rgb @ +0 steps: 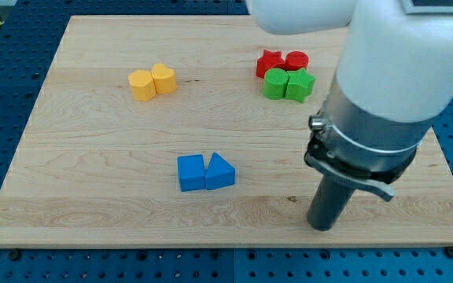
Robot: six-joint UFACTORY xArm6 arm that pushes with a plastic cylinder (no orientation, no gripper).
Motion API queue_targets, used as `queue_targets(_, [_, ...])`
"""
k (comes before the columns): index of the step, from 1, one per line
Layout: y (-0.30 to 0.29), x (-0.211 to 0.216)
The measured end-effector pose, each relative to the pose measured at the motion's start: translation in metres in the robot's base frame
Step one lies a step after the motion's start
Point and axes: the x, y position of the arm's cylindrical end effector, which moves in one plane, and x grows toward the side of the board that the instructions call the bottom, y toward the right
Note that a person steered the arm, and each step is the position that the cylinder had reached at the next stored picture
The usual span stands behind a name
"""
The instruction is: Move the green star close to the blue triangle
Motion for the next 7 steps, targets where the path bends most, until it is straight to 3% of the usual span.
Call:
queue_targets(2, [0.034, -0.046])
queue_targets(5, [0.053, -0.152])
queue_targets(7, [0.057, -0.152])
